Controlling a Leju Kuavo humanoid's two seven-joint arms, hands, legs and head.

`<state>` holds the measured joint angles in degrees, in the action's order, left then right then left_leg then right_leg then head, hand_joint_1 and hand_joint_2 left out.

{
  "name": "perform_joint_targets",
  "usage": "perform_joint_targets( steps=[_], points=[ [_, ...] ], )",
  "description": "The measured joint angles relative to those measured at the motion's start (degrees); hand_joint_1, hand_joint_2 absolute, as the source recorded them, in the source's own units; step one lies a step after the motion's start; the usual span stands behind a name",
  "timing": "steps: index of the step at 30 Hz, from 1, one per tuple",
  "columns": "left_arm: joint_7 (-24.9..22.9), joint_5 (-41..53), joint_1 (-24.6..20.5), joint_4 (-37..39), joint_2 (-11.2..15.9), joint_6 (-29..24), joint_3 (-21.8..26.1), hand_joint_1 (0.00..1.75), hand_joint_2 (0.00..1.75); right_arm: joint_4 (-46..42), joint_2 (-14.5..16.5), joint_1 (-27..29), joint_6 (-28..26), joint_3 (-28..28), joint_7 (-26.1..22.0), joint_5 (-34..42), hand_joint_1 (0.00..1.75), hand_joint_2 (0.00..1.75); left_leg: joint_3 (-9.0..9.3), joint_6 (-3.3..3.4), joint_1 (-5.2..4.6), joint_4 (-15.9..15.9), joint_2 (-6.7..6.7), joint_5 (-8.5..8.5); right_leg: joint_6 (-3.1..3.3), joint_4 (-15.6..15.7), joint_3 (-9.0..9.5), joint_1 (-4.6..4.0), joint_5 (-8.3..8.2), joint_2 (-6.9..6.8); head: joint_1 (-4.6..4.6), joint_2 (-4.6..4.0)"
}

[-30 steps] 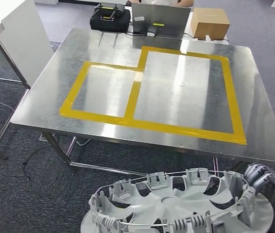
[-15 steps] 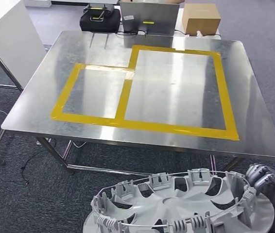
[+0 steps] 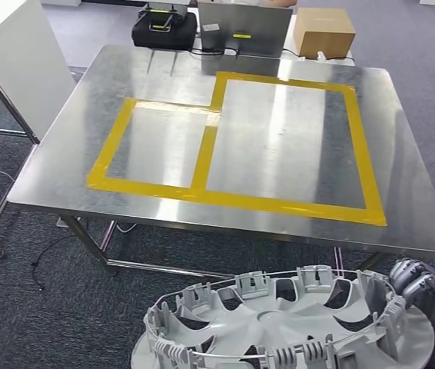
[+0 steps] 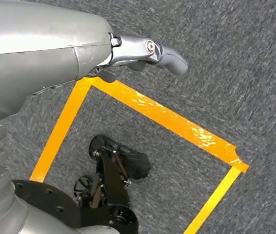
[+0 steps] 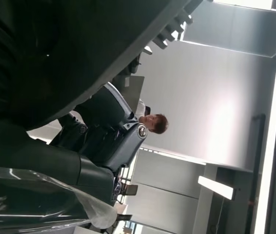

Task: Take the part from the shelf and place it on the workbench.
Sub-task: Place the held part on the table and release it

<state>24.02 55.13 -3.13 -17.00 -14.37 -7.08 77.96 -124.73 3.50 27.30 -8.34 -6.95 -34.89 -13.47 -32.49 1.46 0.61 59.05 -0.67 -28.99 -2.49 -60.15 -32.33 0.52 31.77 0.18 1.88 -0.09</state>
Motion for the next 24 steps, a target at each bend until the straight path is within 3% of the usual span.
perform_joint_targets(
  steps=[3, 4, 5, 6, 8, 9, 11, 13, 15, 18, 19, 20, 21, 23, 24],
  points=[
    [-0.01, 0.01, -0.05, 0.0, -0.01, 0.0, 0.0, 0.0, 1.75, 0.05, 0.0, 0.05, -0.14, 0.05, 0.17, -0.1, 1.75, 1.75, 0.03, 0.54, -0.01, -0.07, 0.15, -0.06, -0.42, -10.39, -5.21, 0.12, 4.65, -0.05, 0.36, 0.0],
    [-0.01, 0.01, -0.03, 0.0, -0.01, 0.0, 0.0, 0.0, 1.75, 0.09, 0.0, 0.08, -0.19, 0.08, 0.2, -0.13, 1.75, 1.75, 0.07, 0.59, -0.05, -0.07, 0.2, -0.1, -0.48, -12.98, -6.63, 0.14, 5.19, -0.06, 0.35, 0.0],
    [-0.02, 0.02, -0.01, 0.0, 0.0, 0.0, 0.0, 0.0, 1.75, 0.13, 0.0, 0.09, -0.26, 0.1, 0.21, -0.16, 1.75, 1.75, 0.15, 0.62, -0.06, -0.06, 0.22, -0.18, -0.48, -13.56, -7.14, 0.14, 4.63, -0.06, 0.37, 0.0],
    [-0.02, 0.02, -0.01, 0.0, 0.0, 0.0, 0.0, 0.0, 1.75, 0.17, 0.0, 0.1, -0.3, 0.12, 0.21, -0.23, 1.75, 1.75, 0.3, 0.61, -0.07, -0.05, 0.21, -0.26, -0.43, -11.96, -6.57, 0.15, 3.03, -0.08, 0.36, 0.0],
    [-0.02, 0.02, -0.01, 0.0, -0.05, 0.0, 0.01, 0.0, 1.75, 0.2, 0.0, 0.07, -0.34, 0.14, 0.23, -0.35, 1.75, 1.75, 0.7, 0.41, -0.13, -0.05, 0.15, -0.53, -0.22, -4.48, -3.09, 0.12, -0.9, -0.14, 0.37, 0.0],
    [-0.02, 0.02, -0.03, 0.0, -0.07, 0.0, 0.01, 0.0, 1.75, 0.22, 0.0, 0.04, -0.34, 0.16, 0.23, -0.38, 1.75, 1.75, 0.8, 0.19, -0.22, 0.02, 0.12, -0.69, -0.07, -1.16, -1.41, 0.06, -1.98, -0.13, 0.33, 0.0],
    [-0.02, 0.02, -0.05, 0.0, -0.11, 0.0, 0.01, 0.0, 1.75, 0.26, 0.0, 0.07, -0.42, 0.24, 0.23, -0.38, 1.75, 1.75, 0.81, -0.39, -0.38, 0.04, 0.11, -0.82, 0.29, 1.63, 0.11, -0.13, -2.14, -0.05, 0.26, 0.0],
    [-0.02, 0.02, -0.08, 0.0, -0.14, 0.0, 0.01, 0.0, 1.75, 0.29, -0.01, 0.2, -0.56, 0.29, 0.25, -0.4, 1.75, 1.75, 0.86, -1.0, -0.3, -0.02, 0.14, -0.91, 0.92, 1.93, 0.29, -0.12, -2.25, 0.0, 0.25, 0.0],
    [-0.02, 0.03, -0.13, 0.0, -0.15, 0.0, 0.01, 0.0, 1.75, 0.3, -0.01, 0.25, -0.65, 0.32, 0.26, -0.43, 1.75, 1.75, 0.28, -1.62, -0.23, 1.74, 0.2, -2.2, 1.61, 2.32, 0.65, 0.06, -2.32, -0.11, 0.12, 0.0],
    [-0.03, 0.04, -0.07, 0.0, -0.14, 0.0, 0.01, 0.0, 1.75, 0.31, 0.0, 0.24, -0.67, 0.37, 0.25, -0.43, 1.75, 1.75, -4.35, -2.16, -0.15, 11.7, 0.24, -6.95, 2.24, 2.49, 1.11, 0.08, -2.08, -0.36, -0.09, 0.0],
    [-0.04, 0.04, 0.0, 0.0, -0.14, 0.0, 0.01, 0.0, 1.75, 0.31, 0.0, 0.26, -0.67, 0.38, 0.25, -0.43, 1.75, 1.75, -5.88, -2.21, -0.14, 14.68, 0.24, -7.79, 2.36, 2.48, 1.24, 0.03, -1.97, -0.37, -0.09, 0.0],
    [-0.05, 0.04, 0.07, 0.0, -0.14, 0.01, 0.02, 0.0, 1.75, 0.32, 0.0, 0.3, -0.67, 0.38, 0.25, -0.44, 1.75, 1.75, -6.68, -2.19, -0.14, 16.01, 0.24, -7.58, 2.44, 2.48, 1.42, 0.0, -1.84, -0.34, -0.08, 0.0],
    [-0.07, 0.04, 0.12, 0.0, -0.14, 0.03, 0.02, 0.0, 1.75, 0.32, 0.0, 0.33, -0.68, 0.37, 0.25, -0.44, 1.75, 1.75, -6.39, -2.08, -0.15, 14.97, 0.24, -6.15, 2.45, 2.47, 1.66, -0.03, -1.68, -0.28, -0.09, 0.0],
    [-0.09, 0.05, 0.14, 0.0, -0.09, 0.12, 0.02, 0.0, 1.75, 0.32, 0.0, 0.41, -0.69, 0.37, 0.25, -0.45, 1.75, 1.75, -3.41, -1.6, -0.22, 7.82, 0.24, -1.59, 2.33, 2.48, 2.32, -0.06, -1.24, -0.19, -0.09, 0.0],
    [-0.09, 0.06, 0.13, 0.0, -0.03, 0.16, 0.02, 0.0, 1.75, 0.33, 0.0, 0.41, -0.71, 0.37, 0.25, -0.44, 1.75, 1.75, -1.76, -1.32, -0.33, 4.12, 0.24, -0.14, 2.09, 2.41, 2.53, -0.16, -0.95, -0.16, -0.08, 0.0]
  ],
)
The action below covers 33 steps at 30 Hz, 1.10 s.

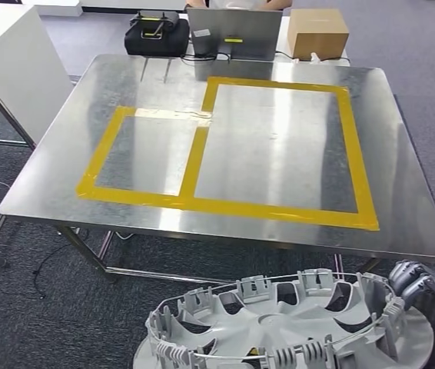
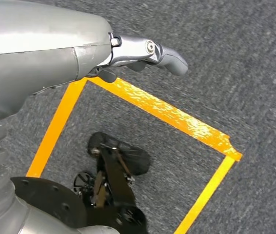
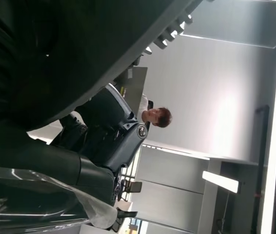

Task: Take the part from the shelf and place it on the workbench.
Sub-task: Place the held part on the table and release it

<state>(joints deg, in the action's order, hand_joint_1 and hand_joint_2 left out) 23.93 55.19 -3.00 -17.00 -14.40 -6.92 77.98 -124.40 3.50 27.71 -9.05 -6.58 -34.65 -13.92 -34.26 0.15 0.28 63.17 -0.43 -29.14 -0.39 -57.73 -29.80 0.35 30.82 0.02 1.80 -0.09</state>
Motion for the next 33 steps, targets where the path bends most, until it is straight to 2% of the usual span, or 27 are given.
perform_joint_targets(
  steps=[1, 2, 5, 6, 8, 10, 11, 12, 14, 15, 16, 17, 20, 22, 23, 25, 26, 27, 28, 29, 30, 31, 32, 33],
  points=[
    [-0.02, 0.02, -0.05, 0.0, 0.05, 0.04, -0.01, 0.0, 1.75, 0.01, 0.0, 0.02, -0.02, 0.01, 0.0, 0.01, 1.75, 1.75, 1.1, 0.25, -0.16, -2.48, 0.01, 0.64, -0.32, -0.03, 0.06, -0.02, 0.19, 0.01, 0.02, 0.0],
    [-0.02, 0.03, -0.07, 0.0, 0.11, 0.06, -0.01, 0.0, 1.75, 0.02, 0.0, 0.03, -0.03, 0.02, 0.0, 0.01, 1.75, 1.75, 1.53, 0.46, -0.32, -3.52, 0.02, 0.47, -0.67, -0.02, 0.01, 0.0, 0.34, 0.02, 0.04, 0.0],
    [-0.02, 0.04, 0.05, 0.0, 0.16, 0.05, -0.01, 0.0, 1.75, 0.01, 0.0, 0.1, -0.04, 0.03, 0.01, -0.01, 1.75, 1.75, 1.91, 1.17, -0.33, -4.41, 0.04, 0.21, -1.67, -0.02, -0.07, 0.14, 0.69, 0.0, 0.1, 0.0],
    [-0.02, 0.04, 0.08, 0.0, 0.16, 0.05, -0.01, 0.0, 1.75, -0.01, 0.0, 0.11, -0.04, 0.02, 0.01, -0.02, 1.75, 1.75, 2.18, 1.44, -0.17, -4.77, 0.06, 0.29, -1.96, -1.01, -0.58, 0.17, 1.3, 0.0, 0.25, 0.0],
    [-0.01, 0.04, 0.05, 0.0, 0.14, 0.07, -0.02, 0.0, 1.75, -0.01, 0.0, 0.13, -0.03, 0.0, 0.01, -0.01, 1.75, 1.75, 2.67, 1.88, 0.07, -5.17, 0.12, 0.28, -2.51, -6.67, -3.72, 0.29, 3.88, -0.01, 0.58, 0.0],
    [-0.02, 0.05, 0.03, 0.0, 0.13, 0.08, -0.02, 0.0, 1.75, 0.02, 0.0, 0.15, -0.02, 0.01, 0.01, 0.01, 1.75, 1.75, 2.91, 2.09, 0.1, -5.17, 0.15, -0.04, -2.97, -14.25, -8.35, 0.4, 6.19, -0.01, 0.72, 0.0],
    [-0.01, 0.06, 0.04, 0.0, 0.12, 0.08, -0.02, 0.0, 1.75, 0.04, 0.0, 0.18, -0.02, 0.01, 0.01, 0.01, 1.75, 1.75, 3.16, 2.1, 0.12, -5.17, 0.15, -0.29, -3.13, -16.09, -9.85, 0.46, 5.94, -0.03, 0.72, 0.0],
    [-0.02, 0.07, 0.06, 0.0, 0.13, 0.1, -0.02, 0.0, 1.75, 0.07, 0.0, 0.19, -0.03, 0.01, 0.01, 0.0, 1.75, 1.75, 3.57, 2.05, 0.15, -5.16, 0.13, -0.61, -3.25, -15.73, -10.3, 0.53, 4.45, -0.04, 0.72, 0.0],
    [-0.02, 0.09, 0.09, 0.0, 0.11, 0.17, -0.02, 0.0, 1.75, 0.11, 0.0, 0.21, -0.03, -0.02, 0.01, -0.01, 1.75, 1.75, 4.67, 1.77, 0.23, -5.17, 0.04, -1.44, -3.3, -9.3, -8.17, 0.72, -0.62, -0.1, 0.75, 0.0],
    [-0.02, 0.1, 0.07, 0.0, 0.12, 0.21, -0.02, 0.0, 1.75, 0.16, 0.0, 0.18, -0.03, -0.02, 0.02, -0.01, 1.75, 1.75, 5.08, 1.49, 0.15, -5.11, -0.02, -1.91, -3.23, -5.78, -6.59, 0.69, -2.37, -0.12, 0.77, 0.0],
    [-0.02, 0.11, 0.04, 0.0, 0.13, 0.23, -0.02, 0.0, 1.75, 0.18, 0.0, 0.15, -0.02, -0.01, 0.02, 0.0, 1.75, 1.75, 5.28, 1.16, 0.07, -5.04, -0.03, -2.3, -2.91, -3.11, -5.24, 0.63, -3.08, -0.14, 0.75, 0.0],
    [-0.02, 0.14, 0.01, 0.0, 0.14, 0.23, -0.02, 0.0, 1.75, 0.2, 0.0, 0.17, -0.03, 0.0, 0.01, 0.0, 1.75, 1.75, 5.32, 0.84, -0.01, -5.02, -0.03, -2.56, -2.55, -1.82, -4.49, 0.52, -2.95, -0.12, 0.68, 0.0],
    [-0.03, 0.32, -0.12, 0.0, 0.1, 0.24, -0.02, 0.0, 1.75, 0.19, 0.0, 0.33, -0.17, -0.04, 0.02, -0.03, 1.75, 1.75, 5.67, -0.05, 0.04, -5.05, 0.11, -3.06, -1.24, -1.09, -3.78, 0.39, -2.1, 0.04, 0.44, 0.0],
    [-0.04, 0.46, -0.22, 0.0, 0.11, 0.31, -0.02, 0.0, 1.75, 0.17, 0.0, 0.32, -0.28, -0.04, 0.02, -0.07, 1.75, 1.75, 4.62, -0.64, 0.13, -2.09, 0.16, -4.68, -0.45, -0.74, -3.11, 0.57, -1.81, -0.08, 0.21, 0.0],
    [-0.04, 0.48, -0.22, 0.0, 0.13, 0.35, -0.02, 0.0, 1.75, 0.17, 0.0, 0.31, -0.3, -0.02, 0.02, -0.07, 1.75, 1.75, 2.98, -0.84, 0.17, 1.25, 0.17, -6.1, -0.14, -0.67, -2.76, 0.62, -1.6, -0.19, 0.1, 0.0],
    [-0.05, 0.48, -0.14, 0.0, 0.17, 0.42, -0.02, 0.0, 1.75, 0.18, 0.0, 0.28, -0.31, -0.01, 0.01, -0.07, 1.75, 1.75, -1.63, -1.06, 0.19, 9.31, 0.17, -8.79, 0.21, -0.66, -2.15, 0.56, -1.05, -0.27, -0.01, 0.0],
    [-0.07, 0.48, -0.05, 0.0, 0.19, 0.42, -0.02, 0.0, 1.75, 0.19, 0.0, 0.3, -0.31, 0.0, 0.01, -0.07, 1.75, 1.75, -3.38, -1.06, 0.19, 11.74, 0.17, -8.87, 0.27, -0.66, -1.78, 0.52, -0.74, -0.23, -0.01, 0.0],
    [-0.08, 0.48, 0.05, 0.0, 0.2, 0.43, -0.02, 0.0, 1.75, 0.19, 0.0, 0.3, -0.31, 0.0, 0.02, -0.07, 1.75, 1.75, -4.21, -0.97, 0.18, 12.06, 0.17, -7.7, 0.27, -0.67, -1.33, 0.47, -0.41, -0.14, -0.03, 0.0],
    [-0.08, 0.48, 0.12, 0.0, 0.2, 0.42, -0.02, 0.0, 1.75, 0.19, 0.0, 0.32, -0.31, 0.0, 0.02, -0.07, 1.75, 1.75, -3.98, -0.76, 0.15, 10.11, 0.17, -5.4, 0.23, -0.67, -0.79, 0.43, -0.05, -0.06, -0.02, 0.0],
    [-0.09, 0.48, 0.15, 0.0, 0.21, 0.42, -0.02, 0.0, 1.75, 0.19, 0.0, 0.32, -0.31, 0.0, 0.03, -0.07, 1.75, 1.75, -2.97, -0.46, 0.09, 6.55, 0.17, -2.54, 0.13, -0.67, -0.21, 0.4, 0.35, 0.01, -0.03, 0.0],
    [-0.11, 0.49, 0.14, 0.0, 0.25, 0.38, -0.02, 0.0, 1.75, 0.2, 0.0, 0.31, -0.31, 0.0, 0.03, -0.07, 1.75, 1.75, -1.75, -0.13, -0.06, 3.03, 0.18, -0.44, -0.06, -0.67, 0.15, 0.3, 0.76, 0.04, 0.0, 0.0],
    [-0.15, 0.5, 0.1, 0.0, 0.27, 0.31, -0.02, 0.0, 1.75, 0.21, 0.0, 0.29, -0.31, 0.01, 0.03, -0.07, 1.75, 1.75, -0.59, 0.17, -0.22, -0.05, 0.19, 0.72, -0.32, -0.72, 0.44, 0.23, 1.11, 0.07, 0.0, 0.0],
    [-0.26, 0.5, 0.07, 0.0, 0.28, 0.22, -0.03, 0.0, 1.75, 0.23, 0.0, 0.26, -0.31, 0.01, 0.04, -0.07, 1.75, 1.75, 0.12, 0.42, -0.39, -1.85, 0.2, 1.06, -0.62, -0.72, 0.54, 0.2, 1.33, 0.04, 0.02, 0.0],
    [-0.37, 0.49, 0.06, 0.0, 0.3, 0.13, -0.03, 0.0, 1.75, 0.25, 0.0, 0.24, -0.31, 0.02, 0.06, -0.08, 1.75, 1.75, 0.41, 0.6, -0.55, -2.47, 0.19, 0.68, -0.95, -0.62, 0.53, 0.2, 1.42, 0.01, 0.01, 0.0]
  ],
)
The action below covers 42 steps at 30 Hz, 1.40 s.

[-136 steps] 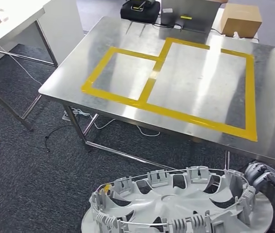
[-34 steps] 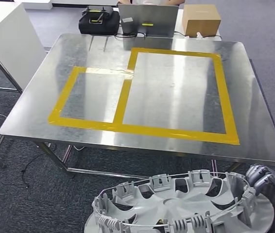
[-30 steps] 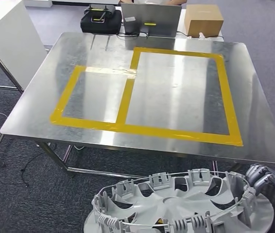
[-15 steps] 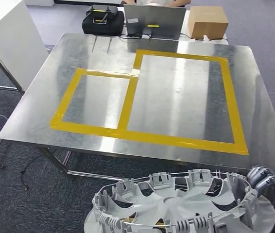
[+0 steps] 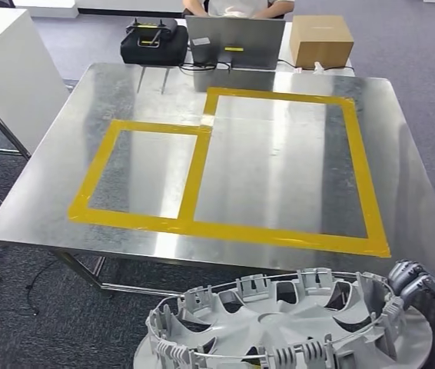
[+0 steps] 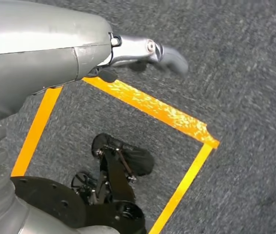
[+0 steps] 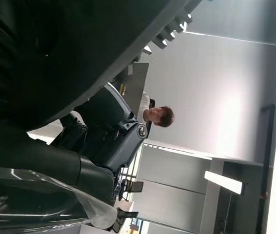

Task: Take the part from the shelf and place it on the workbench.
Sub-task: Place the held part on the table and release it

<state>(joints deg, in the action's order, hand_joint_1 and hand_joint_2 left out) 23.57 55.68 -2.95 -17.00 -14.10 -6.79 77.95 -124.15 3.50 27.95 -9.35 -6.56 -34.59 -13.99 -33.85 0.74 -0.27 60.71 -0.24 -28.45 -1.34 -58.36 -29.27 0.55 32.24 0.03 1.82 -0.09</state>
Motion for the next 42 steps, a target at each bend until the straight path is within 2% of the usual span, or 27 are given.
perform_joint_targets(
  steps=[2, 4, 5, 7, 8, 9, 10, 12, 13, 15, 17, 19, 20, 22, 23, 24, 25, 27, 29, 31, 34, 35, 37, 38, 39, 40, 42],
  points=[
    [-0.16, -0.1, 0.04, 0.0, -0.03, -0.09, 0.01, 0.0, 1.75, 0.02, 0.0, -0.05, -0.01, 0.01, 0.03, -0.02, 1.75, 1.75, 0.33, 0.43, 0.12, -0.79, -0.03, -0.01, -0.61, 0.34, 0.19, 0.08, 0.1, -0.11, -0.02, 0.0],
    [-0.15, -0.19, 0.03, 0.0, -0.05, -0.09, 0.03, 0.0, 1.75, 0.02, 0.0, -0.12, -0.03, 0.01, 0.04, -0.03, 1.75, 1.75, 0.9, 0.93, 0.48, -1.66, -0.01, 0.2, -1.13, -1.28, -0.55, 0.07, 1.31, -0.12, 0.13, 0.0],
    [-0.12, -0.21, -0.01, 0.0, -0.07, -0.08, 0.04, 0.0, 1.75, 0.03, 0.0, -0.16, -0.04, 0.0, 0.05, -0.03, 1.75, 1.75, 1.15, 1.15, 0.62, -1.93, 0.02, 0.25, -1.35, -3.8, -1.92, 0.12, 2.58, -0.1, 0.23, 0.0],
    [-0.07, -0.16, -0.06, 0.0, -0.13, -0.04, 0.03, 0.0, 1.75, 0.08, 0.0, -0.21, -0.04, 0.0, 0.05, -0.02, 1.75, 1.75, 1.24, 1.39, 0.63, -1.99, 0.05, 0.09, -1.7, -11.36, -6.19, 0.19, 5.34, -0.09, 0.36, 0.0],
    [-0.05, -0.15, -0.07, 0.0, -0.15, -0.03, 0.03, 0.0, 1.75, 0.14, 0.0, -0.21, -0.04, 0.0, 0.06, -0.02, 1.75, 1.75, 1.31, 1.45, 0.62, -1.98, 0.06, -0.03, -1.83, -14.22, -8.09, 0.22, 5.8, -0.1, 0.38, 0.0],
    [-0.05, -0.13, -0.07, 0.0, -0.18, -0.03, 0.03, 0.0, 1.75, 0.19, 0.0, -0.2, -0.04, 0.0, 0.07, -0.02, 1.75, 1.75, 1.44, 1.46, 0.62, -1.98, 0.05, -0.18, -1.91, -15.17, -9.15, 0.24, 5.11, -0.1, 0.39, 0.0],
    [-0.05, -0.13, -0.06, 0.0, -0.17, 0.0, 0.03, 0.0, 1.75, 0.25, 0.0, -0.21, -0.04, 0.0, 0.07, -0.02, 1.75, 1.75, 1.68, 1.43, 0.63, -1.98, 0.01, -0.34, -1.93, -13.66, -8.97, 0.26, 3.25, -0.12, 0.4, 0.0],
    [-0.05, -0.12, -0.05, 0.0, -0.18, 0.06, 0.03, 0.0, 1.75, 0.31, 0.0, -0.26, -0.04, 0.0, 0.08, -0.03, 1.75, 1.75, 2.24, 1.2, 0.61, -1.98, -0.07, -0.76, -1.76, -6.45, -6.17, 0.32, -1.28, -0.13, 0.39, 0.0],
    [-0.04, -0.13, -0.07, 0.0, -0.17, 0.09, 0.04, 0.0, 1.75, 0.33, 0.0, -0.34, -0.04, 0.0, 0.09, -0.03, 1.75, 1.75, 2.39, 0.97, 0.51, -1.88, -0.11, -0.98, -1.58, -3.08, -4.61, 0.27, -2.54, -0.1, 0.38, 0.0],
    [-0.03, -0.14, -0.14, 0.0, -0.16, 0.1, 0.04, 0.0, 1.75, 0.37, 0.0, -0.48, -0.04, 0.01, 0.12, -0.02, 1.75, 1.75, 2.36, 0.34, 0.36, -1.8, -0.12, -1.13, -1.04, -0.36, -3.25, 0.08, -2.82, 0.03, 0.26, 0.0],
    [-0.03, -0.16, -0.19, 0.0, -0.17, 0.11, 0.04, 0.0, 1.75, 0.37, -0.01, -0.51, -0.04, -0.01, 0.14, -0.03, 1.75, 1.75, 2.36, -0.29, 0.4, -1.83, -0.09, -1.18, -0.33, -0.06, -3.14, 0.04, -2.95, 0.14, 0.19, 0.0],
    [-0.03, -0.22, -0.26, 0.0, -0.18, 0.12, 0.04, 0.0, 1.75, 0.36, -0.01, -0.52, -0.04, 0.0, 0.14, -0.05, 1.75, 1.75, 1.89, -0.87, 0.49, -0.31, -0.04, -2.37, 0.34, 0.3, -2.86, 0.21, -3.07, 0.04, 0.07, 0.0],
    [-0.03, -0.26, -0.28, 0.0, -0.16, 0.12, 0.04, 0.0, 1.75, 0.36, 0.0, -0.55, -0.04, 0.01, 0.14, -0.06, 1.75, 1.75, 0.9, -1.12, 0.55, 2.06, -0.03, -3.79, 0.62, 0.45, -2.69, 0.31, -3.08, -0.07, -0.02, 0.0],
    [-0.03, -0.29, -0.26, 0.0, -0.14, 0.12, 0.04, 0.0, 1.75, 0.37, 0.0, -0.6, -0.04, 0.03, 0.14, -0.06, 1.75, 1.75, -2.48, -1.42, 0.62, 9.4, -0.02, -7.24, 0.93, 0.46, -2.56, 0.27, -2.95, -0.22, -0.14, 0.0],
    [-0.03, -0.3, -0.21, 0.0, -0.12, 0.12, 0.04, 0.0, 1.75, 0.38, 0.0, -0.61, -0.04, 0.04, 0.14, -0.07, 1.75, 1.75, -4.02, -1.47, 0.65, 12.53, -0.02, -8.27, 0.98, 0.44, -2.51, 0.25, -2.91, -0.24, -0.14, 0.0],
    [-0.03, -0.3, -0.15, 0.0, -0.1, 0.11, 0.04, 0.0, 1.75, 0.38, 0.0, -0.61, -0.05, 0.04, 0.14, -0.08, 1.75, 1.75, -4.84, -1.47, 0.65, 14.02, -0.02, -8.25, 1.02, 0.43, -2.45, 0.23, -2.86, -0.23, -0.14, 0.0],
    [-0.04, -0.29, -0.1, 0.0, -0.09, 0.11, 0.04, 0.0, 1.75, 0.38, 0.0, -0.61, -0.07, 0.04, 0.16, -0.13, 1.75, 1.75, -4.64, -1.39, 0.65, 13.3, -0.02, -7.08, 1.02, 0.42, -2.35, 0.23, -2.81, -0.18, -0.15, 0.0],
    [-0.08, -0.16, -0.07, 0.0, -0.06, 0.1, 0.04, 0.0, 1.75, 0.38, -0.01, -0.62, -0.12, 0.04, 0.3, -0.36, 1.75, 1.75, -1.72, -1.01, 0.64, 6.55, -0.02, -2.87, 0.89, 0.42, -2.01, 0.23, -2.64, -0.11, -0.15, 0.0],
    [-0.14, 0.02, -0.15, 0.0, -0.03, 0.1, 0.03, 0.0, 1.75, 0.45, -0.02, -0.72, -0.17, 0.01, 0.66, -0.77, 1.75, 1.75, 1.15, -0.65, 0.51, 0.07, -0.03, -0.54, 0.44, 0.31, -1.87, 0.01, -2.42, -0.05, -0.12, 0.0],
    [-0.22, 0.14, -0.19, 0.0, 0.0, 0.11, 0.02, 0.0, 1.75, 0.73, -0.05, -0.94, -0.14, -0.06, 1.11, -1.11, 1.75, 1.75, 1.75, -0.35, 0.34, -1.59, -0.05, -0.58, -0.16, 0.37, -1.92, -0.13, -2.42, -0.03, -0.08, 0.0],
    [-0.26, 0.85, -0.1, 0.0, 0.1, 0.54, 0.01, 0.0, 1.75, 1.5, -0.82, -2.0, 0.21, -0.59, 1.78, -1.26, 1.75, 1.75, 1.83, 0.66, 0.58, -2.26, 0.02, -0.13, -1.11, -0.4, -2.53, 0.01, -1.63, -0.05, 0.04, 0.0],
    [-0.23, 1.21, -0.11, 0.0, 0.16, 0.81, -0.01, 0.0, 1.75, 1.99, -1.31, -2.77, 0.42, -1.03, 2.01, -1.08, 1.75, 1.75, 1.87, 0.98, 0.71, -2.52, 0.07, 0.05, -1.4, -2.33, -3.52, 0.05, -0.41, -0.05, 0.14, 0.0],
    [-0.13, 1.96, -0.14, 0.0, 0.32, 1.44, -0.18, 0.0, 1.75, 3.53, -2.46, -5.01, 0.79, -2.42, 2.53, -0.3, 1.75, 1.75, 1.78, 1.29, 0.72, -2.61, 0.19, 0.15, -1.85, -9.42, -6.98, 0.14, 3.04, -0.07, 0.32, 0.0],
    [-0.07, 2.26, -0.15, 0.0, 0.42, 1.7, -0.31, 0.0, 1.75, 4.61, -3.09, -6.35, 0.97, -3.37, 2.79, 0.14, 1.75, 1.75, 1.74, 1.31, 0.68, -2.6, 0.24, 0.15, -2.01, -12.98, -8.73, 0.17, 4.27, -0.07, 0.32, 0.0],
    [-0.01, 2.51, -0.16, 0.0, 0.51, 1.88, -0.45, 0.0, 1.75, 5.73, -3.69, -7.64, 1.08, -4.39, 2.99, 0.47, 1.75, 1.75, 1.75, 1.32, 0.65, -2.58, 0.27, 0.15, -2.1, -15.08, -9.79, 0.17, 4.55, -0.08, 0.31, 0.0],
    [0.03, 2.65, -0.18, 0.0, 0.61, 1.97, -0.59, 0.0, 1.75, 6.74, -4.17, -8.73, 1.16, -5.31, 3.1, 0.69, 1.75, 1.75, 1.78, 1.32, 0.63, -2.56, 0.26, 0.15, -2.11, -15.21, -9.93, 0.17, 3.83, -0.08, 0.33, 0.0],
    [0.08, 2.89, -0.18, 0.0, 0.75, 2.0, -0.95, 0.0, 1.75, 8.16, -4.92, -10.3, 1.25, -6.67, 3.21, 0.9, 1.75, 1.75, 1.97, 1.27, 0.63, -2.55, 0.13, 0.09, -1.9, -8.74, -6.88, 0.17, -0.23, -0.09, 0.34, 0.0]
  ],
)
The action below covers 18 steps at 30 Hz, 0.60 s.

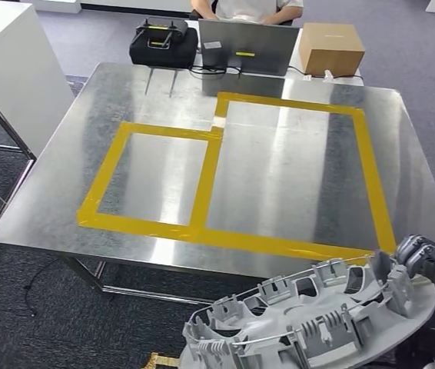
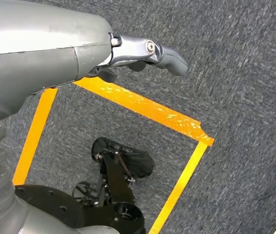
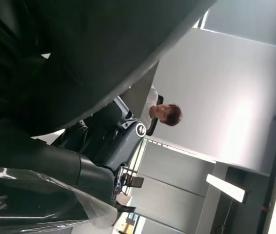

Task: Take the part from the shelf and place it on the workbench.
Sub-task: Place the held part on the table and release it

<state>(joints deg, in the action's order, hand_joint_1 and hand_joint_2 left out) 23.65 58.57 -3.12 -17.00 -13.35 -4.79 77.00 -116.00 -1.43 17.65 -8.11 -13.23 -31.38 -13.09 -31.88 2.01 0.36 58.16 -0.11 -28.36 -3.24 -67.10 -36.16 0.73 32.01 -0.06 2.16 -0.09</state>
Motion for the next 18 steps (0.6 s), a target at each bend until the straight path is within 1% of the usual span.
perform_joint_targets(
  steps=[1, 2, 3, 4, 6, 7, 8, 9, 11, 12, 13, 14, 15, 16, 17, 18],
  points=[
    [0.03, 0.09, -0.01, 0.0, 0.05, 0.04, -0.18, 0.0, 1.75, 0.4, -0.24, -0.59, 0.02, -0.41, 0.02, 0.02, 1.75, 1.75, 0.04, -0.1, -0.1, 0.02, -0.06, -0.06, 0.15, 3.99, 1.93, -0.07, -1.54, -0.01, -0.01, 0.0],
    [0.1, 0.2, -0.03, 0.0, 0.09, 0.16, -0.33, 0.0, 1.75, 0.76, -0.44, -1.2, -0.07, -0.77, 0.1, 0.01, 1.75, 1.75, -0.02, -0.26, -0.21, 0.11, -0.11, -0.11, 0.38, 7.4, 3.61, -0.12, -2.62, 0.01, -0.04, 0.0],
    [0.17, 0.28, -0.06, 0.0, 0.13, 0.33, -0.42, 0.0, 1.75, 1.12, -0.61, -1.8, -0.29, -1.09, 0.26, -0.04, 1.75, 1.75, -0.14, -0.5, -0.32, 0.15, -0.12, -0.11, 0.61, 9.16, 4.46, -0.19, -2.9, 0.06, -0.08, 0.0],
    [0.23, 0.46, -0.08, 0.0, 0.17, 0.55, -0.47, 0.0, 1.75, 1.69, -0.83, -2.54, -0.66, -1.46, 0.51, -0.11, 1.75, 1.75, -0.28, -0.76, -0.4, 0.14, -0.12, -0.04, 0.84, 9.59, 4.66, -0.28, -2.68, 0.14, -0.1, 0.0],
    [0.3, 1.01, -0.14, 0.0, 0.36, 0.93, -0.67, 0.0, 1.75, 3.78, -1.6, -4.82, -1.7, -2.62, 1.29, -0.28, 1.75, 1.75, -0.4, -1.35, -0.38, 0.25, -0.08, -0.07, 1.48, 9.79, 4.64, -0.15, -2.94, 0.29, -0.11, 0.0],
    [0.31, 1.33, -0.21, 0.01, 0.49, 1.05, -0.86, 0.0, 1.75, 5.21, -2.12, -6.35, -2.24, -3.36, 1.65, -0.39, 1.75, 1.75, -0.63, -1.66, -0.36, 0.91, -0.06, -0.57, 1.77, 9.88, 4.69, -0.04, -3.04, 0.31, -0.19, 0.0],
    [0.42, 1.61, -0.29, 0.01, 0.64, 1.2, -1.11, 0.0, 1.75, 6.78, -2.65, -7.94, -2.74, -4.16, 1.86, -0.52, 1.75, 1.75, -1.33, -1.94, -0.34, 2.59, -0.05, -1.61, 2.05, 10.0, 4.77, 0.1, -3.12, 0.26, -0.28, 0.0],
    [0.7, 1.81, -0.34, 0.02, 0.81, 1.45, -1.39, 0.0, 1.75, 8.38, -3.17, -9.54, -3.15, -4.96, 1.86, -0.66, 1.75, 1.75, -2.62, -2.18, -0.27, 5.46, -0.06, -3.15, 2.23, 10.05, 4.84, 0.17, -3.14, 0.19, -0.36, 0.0],
    [1.7, 2.09, -0.38, 0.04, 1.02, 2.17, -1.8, 0.0, 1.75, 11.42, -4.16, -12.46, -3.56, -6.34, 1.72, -1.01, 1.75, 1.75, -6.23, -2.44, -0.18, 12.93, -0.05, -6.27, 2.4, 10.03, 4.86, 0.12, -3.08, 0.1, -0.45, 0.0],
    [2.17, 2.15, -0.41, 0.05, 1.13, 2.53, -1.9, 0.0, 1.75, 12.77, -4.68, -13.98, -3.59, -6.9, 1.95, -1.32, 1.75, 1.75, -7.57, -2.47, -0.16, 15.54, -0.05, -6.83, 2.42, 10.01, 4.88, 0.1, -3.06, 0.1, -0.46, 0.0],
    [2.46, 2.23, -0.5, 0.08, 1.26, 2.75, -1.98, 0.0, 1.75, 14.03, -5.26, -15.53, -3.55, -7.4, 2.45, -1.77, 1.75, 1.75, -8.02, -2.42, -0.16, 16.12, -0.05, -6.22, 2.42, 10.0, 4.93, 0.08, -3.05, 0.13, -0.48, 0.0],
    [2.59, 2.3, -0.64, 0.11, 1.42, 2.87, -2.08, 0.0, 1.75, 15.16, -5.94, -17.07, -3.49, -7.85, 3.11, -2.27, 1.75, 1.75, -7.45, -2.27, -0.16, 14.52, -0.05, -4.58, 2.42, 9.98, 5.03, 0.08, -3.01, 0.15, -0.47, 0.0],
    [2.62, 2.37, -0.79, 0.15, 1.6, 2.93, -2.21, 0.0, 1.75, 16.22, -6.64, -18.6, -3.42, -8.24, 3.73, -2.76, 1.75, 1.75, -6.02, -2.04, -0.18, 11.09, -0.05, -2.26, 2.36, 9.97, 5.18, 0.07, -2.95, 0.18, -0.5, 0.0],
    [2.63, 2.44, -0.94, 0.2, 1.79, 2.96, -2.38, 0.0, 1.75, 17.27, -7.32, -20.08, -3.38, -8.57, 4.21, -3.2, 1.75, 1.75, -4.36, -1.79, -0.24, 7.32, -0.06, -0.38, 2.26, 9.95, 5.28, 0.02, -2.86, 0.2, -0.47, 0.0],
    [2.67, 2.52, -1.06, 0.24, 1.94, 3.0, -2.58, 0.0, 1.75, 18.31, -7.92, -21.45, -3.37, -8.87, 4.58, -3.62, 1.75, 1.75, -2.94, -1.58, -0.31, 3.96, -0.06, 0.8, 2.1, 9.85, 5.25, -0.06, -2.77, 0.23, -0.45, 0.0],
    [2.72, 2.6, -1.18, 0.28, 2.04, 3.04, -2.81, 0.0, 1.75, 19.29, -8.47, -22.72, -3.37, -9.09, 4.84, -3.99, 1.75, 1.75, -2.11, -1.42, -0.39, 1.85, -0.08, 1.28, 1.87, 9.78, 5.11, -0.13, -2.74, 0.24, -0.43, 0.0]
  ],
)
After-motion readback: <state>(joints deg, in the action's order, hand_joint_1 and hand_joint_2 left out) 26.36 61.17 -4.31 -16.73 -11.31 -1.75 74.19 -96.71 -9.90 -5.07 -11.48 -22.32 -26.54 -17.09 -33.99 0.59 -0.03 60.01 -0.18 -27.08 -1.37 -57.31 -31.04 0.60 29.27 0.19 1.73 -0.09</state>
